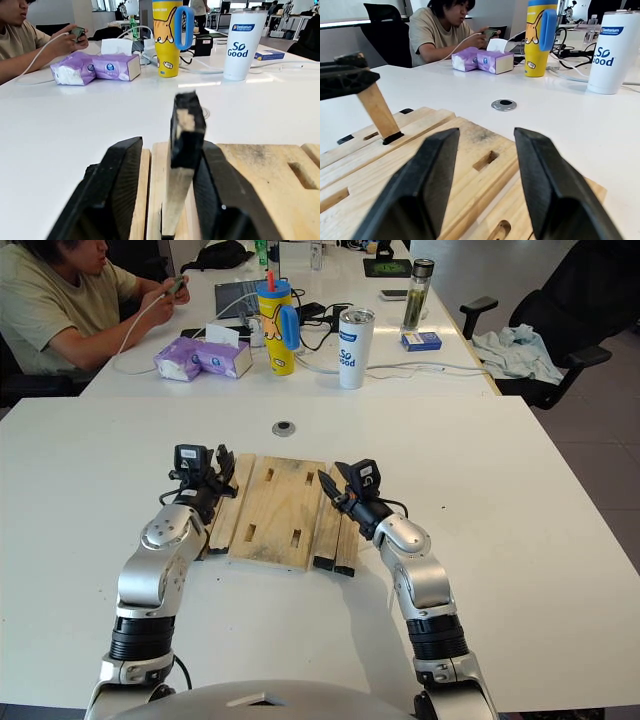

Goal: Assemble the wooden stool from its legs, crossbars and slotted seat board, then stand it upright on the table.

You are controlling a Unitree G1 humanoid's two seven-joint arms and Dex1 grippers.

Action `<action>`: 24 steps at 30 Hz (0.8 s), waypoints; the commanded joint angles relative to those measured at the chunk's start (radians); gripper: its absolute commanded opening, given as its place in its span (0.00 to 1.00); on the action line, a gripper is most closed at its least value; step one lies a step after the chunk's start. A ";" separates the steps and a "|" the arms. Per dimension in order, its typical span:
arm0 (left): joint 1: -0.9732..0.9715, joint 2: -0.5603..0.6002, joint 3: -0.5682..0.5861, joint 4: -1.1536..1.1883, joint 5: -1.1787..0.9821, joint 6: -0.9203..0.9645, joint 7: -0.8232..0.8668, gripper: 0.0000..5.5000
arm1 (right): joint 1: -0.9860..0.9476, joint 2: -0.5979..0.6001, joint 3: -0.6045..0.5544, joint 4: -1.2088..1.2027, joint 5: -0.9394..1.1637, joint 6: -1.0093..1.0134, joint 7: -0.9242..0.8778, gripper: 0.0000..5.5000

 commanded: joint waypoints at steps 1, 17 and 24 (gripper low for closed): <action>0.004 0.008 -0.014 0.008 0.022 0.027 -0.002 0.19 | -0.004 -0.002 0.004 -0.004 0.001 0.013 0.001 0.37; -0.171 0.070 0.079 0.008 -0.028 0.019 -0.076 0.07 | -0.053 0.030 -0.092 0.049 0.063 0.060 -0.046 0.47; -0.285 0.092 0.133 0.029 -0.138 0.007 -0.172 0.07 | -0.137 -0.002 -0.194 0.125 0.171 0.071 0.025 0.67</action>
